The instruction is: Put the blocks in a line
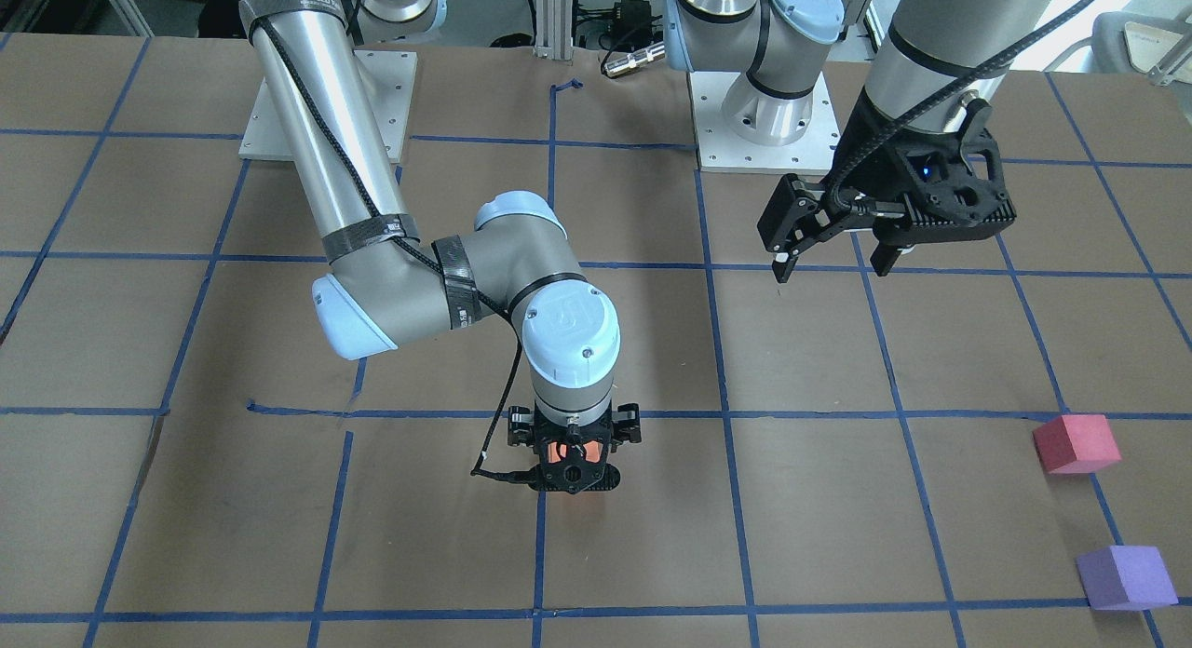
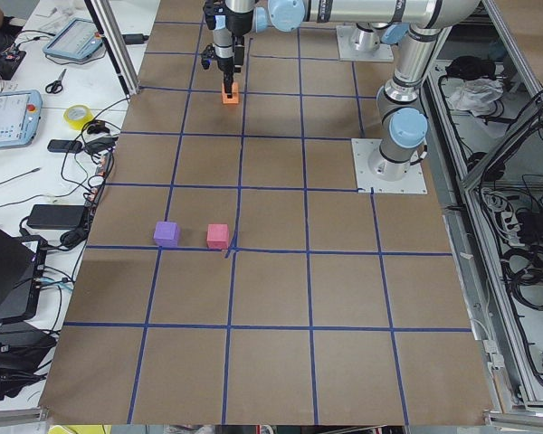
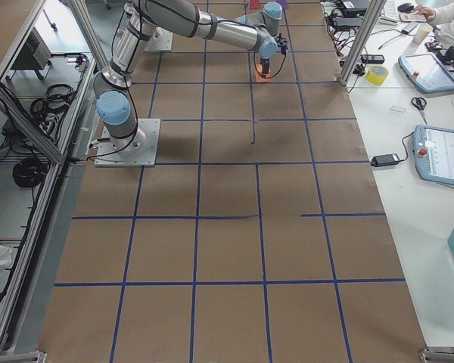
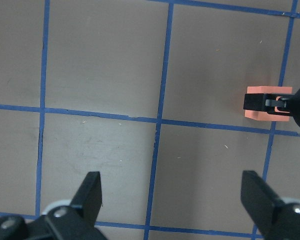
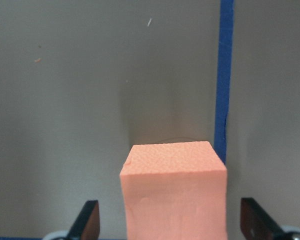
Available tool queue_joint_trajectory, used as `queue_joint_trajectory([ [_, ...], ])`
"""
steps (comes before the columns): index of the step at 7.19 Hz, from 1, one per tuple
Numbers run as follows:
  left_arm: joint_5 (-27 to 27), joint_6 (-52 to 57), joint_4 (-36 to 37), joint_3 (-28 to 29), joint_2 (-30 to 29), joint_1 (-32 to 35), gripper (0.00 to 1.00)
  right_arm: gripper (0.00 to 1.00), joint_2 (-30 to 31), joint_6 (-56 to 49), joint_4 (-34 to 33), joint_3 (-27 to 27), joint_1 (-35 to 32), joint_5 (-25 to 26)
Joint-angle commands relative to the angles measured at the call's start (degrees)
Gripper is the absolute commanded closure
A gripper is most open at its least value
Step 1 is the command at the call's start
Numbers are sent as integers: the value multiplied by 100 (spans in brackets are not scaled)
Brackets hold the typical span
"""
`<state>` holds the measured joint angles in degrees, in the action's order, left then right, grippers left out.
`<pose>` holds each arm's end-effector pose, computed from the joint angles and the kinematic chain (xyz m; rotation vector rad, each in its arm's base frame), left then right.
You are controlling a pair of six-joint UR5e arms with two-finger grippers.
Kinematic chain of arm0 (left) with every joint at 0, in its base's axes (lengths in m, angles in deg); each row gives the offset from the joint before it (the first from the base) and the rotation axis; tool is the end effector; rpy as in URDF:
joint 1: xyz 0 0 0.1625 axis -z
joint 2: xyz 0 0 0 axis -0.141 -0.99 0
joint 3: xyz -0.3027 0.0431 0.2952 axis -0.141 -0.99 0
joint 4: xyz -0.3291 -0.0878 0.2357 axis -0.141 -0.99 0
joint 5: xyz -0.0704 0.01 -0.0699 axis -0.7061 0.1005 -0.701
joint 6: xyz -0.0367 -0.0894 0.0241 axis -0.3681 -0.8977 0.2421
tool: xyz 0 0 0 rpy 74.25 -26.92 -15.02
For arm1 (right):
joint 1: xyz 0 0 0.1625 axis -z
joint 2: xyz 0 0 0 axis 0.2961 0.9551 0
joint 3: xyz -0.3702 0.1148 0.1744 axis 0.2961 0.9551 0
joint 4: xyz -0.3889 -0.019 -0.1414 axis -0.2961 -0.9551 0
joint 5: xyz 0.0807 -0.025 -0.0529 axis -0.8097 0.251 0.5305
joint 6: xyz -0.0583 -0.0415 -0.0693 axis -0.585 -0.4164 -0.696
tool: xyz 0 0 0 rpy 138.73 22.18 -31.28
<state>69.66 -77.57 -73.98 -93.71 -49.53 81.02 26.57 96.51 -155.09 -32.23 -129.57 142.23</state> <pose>-0.1261 -0.5318 0.4993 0.1865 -3.1154 0.1979 0.4021 -0.6142 0.2182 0.0008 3.0841 -0.0064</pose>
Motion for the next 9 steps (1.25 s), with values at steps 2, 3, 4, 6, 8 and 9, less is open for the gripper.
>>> queue_joint_trajectory([
  [2, 6, 3, 0, 0, -9, 0, 0, 0, 631, -296, 502, -72, 386, 57],
  [3, 6, 3, 0, 0, -9, 0, 0, 0, 937, -725, 687, -107, 710, 93],
  [4, 6, 3, 0, 0, -9, 0, 0, 0, 1463, -877, 1255, -212, 1001, 111],
  [6, 6, 3, 0, 0, -9, 0, 0, 0, 2596, -1429, 2555, -265, 1764, 94],
  [8, 6, 3, 0, 0, -18, 0, 0, 0, 3424, -2114, 3648, -274, 1812, 120],
  [9, 6, 3, 0, 0, -18, 0, 0, 0, 3741, -2170, 3729, -309, 1864, 129],
])
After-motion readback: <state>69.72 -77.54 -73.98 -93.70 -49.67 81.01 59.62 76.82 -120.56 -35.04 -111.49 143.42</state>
